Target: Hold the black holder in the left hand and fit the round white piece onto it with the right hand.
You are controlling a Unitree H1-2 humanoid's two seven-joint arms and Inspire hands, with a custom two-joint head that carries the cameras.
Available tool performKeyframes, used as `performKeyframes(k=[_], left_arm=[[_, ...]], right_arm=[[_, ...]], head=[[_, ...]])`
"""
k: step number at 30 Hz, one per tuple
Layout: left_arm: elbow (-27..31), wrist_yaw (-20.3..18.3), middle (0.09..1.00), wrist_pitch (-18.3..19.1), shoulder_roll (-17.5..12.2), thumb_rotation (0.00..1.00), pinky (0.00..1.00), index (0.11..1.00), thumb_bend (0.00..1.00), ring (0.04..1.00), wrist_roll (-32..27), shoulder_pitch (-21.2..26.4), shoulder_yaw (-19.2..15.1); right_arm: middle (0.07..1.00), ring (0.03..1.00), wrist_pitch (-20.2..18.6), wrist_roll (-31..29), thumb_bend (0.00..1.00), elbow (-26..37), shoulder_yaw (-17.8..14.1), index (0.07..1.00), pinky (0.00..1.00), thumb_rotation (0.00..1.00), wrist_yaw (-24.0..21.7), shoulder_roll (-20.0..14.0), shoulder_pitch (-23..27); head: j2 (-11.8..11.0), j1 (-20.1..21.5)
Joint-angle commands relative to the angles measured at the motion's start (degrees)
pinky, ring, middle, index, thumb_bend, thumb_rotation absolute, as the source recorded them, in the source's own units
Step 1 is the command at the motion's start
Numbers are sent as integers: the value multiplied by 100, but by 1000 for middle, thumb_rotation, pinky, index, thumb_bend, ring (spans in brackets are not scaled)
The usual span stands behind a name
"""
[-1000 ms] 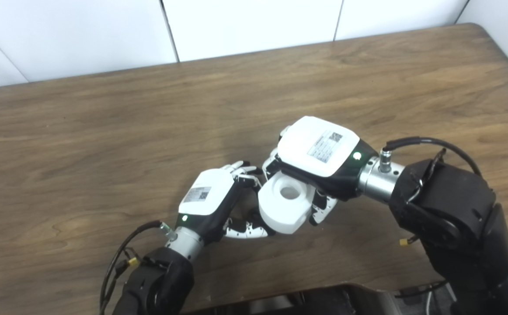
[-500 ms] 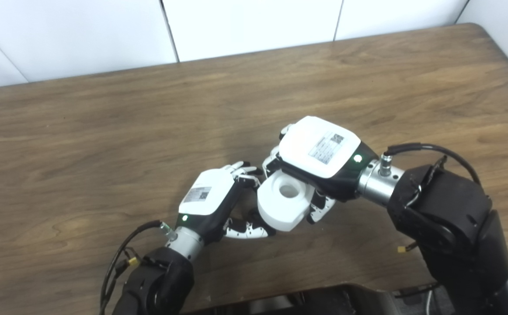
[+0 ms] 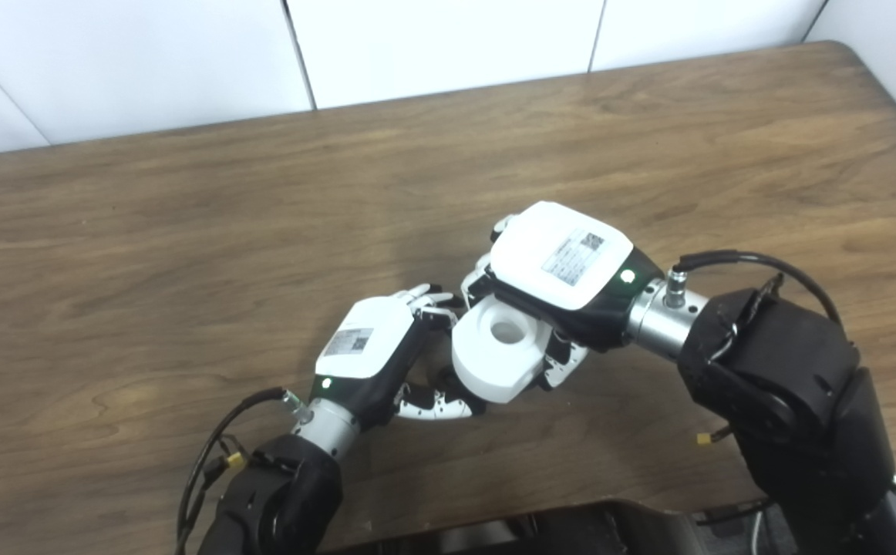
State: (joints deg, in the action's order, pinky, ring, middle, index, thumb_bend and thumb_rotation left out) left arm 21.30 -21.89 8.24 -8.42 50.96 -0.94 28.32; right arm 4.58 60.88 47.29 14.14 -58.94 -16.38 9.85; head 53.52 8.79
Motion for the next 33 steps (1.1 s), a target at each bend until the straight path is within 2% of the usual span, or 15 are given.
performKeyframes(k=[1,20,33], left_arm=[[-44,-151,844,26,12,58,894,491,507,925,-53,-16,74],[-29,-147,837,54,74,57,910,491,508,920,-31,4,104],[21,-158,837,68,81,56,910,491,508,921,0,-7,99]], right_arm=[[478,637,127,30,532,76,0,491,795,3,104,49,124],[480,656,283,228,532,-25,219,489,804,4,-63,127,207],[479,656,303,207,532,-113,144,490,801,3,32,98,141]], head=[[0,4],[22,-5],[26,5]])
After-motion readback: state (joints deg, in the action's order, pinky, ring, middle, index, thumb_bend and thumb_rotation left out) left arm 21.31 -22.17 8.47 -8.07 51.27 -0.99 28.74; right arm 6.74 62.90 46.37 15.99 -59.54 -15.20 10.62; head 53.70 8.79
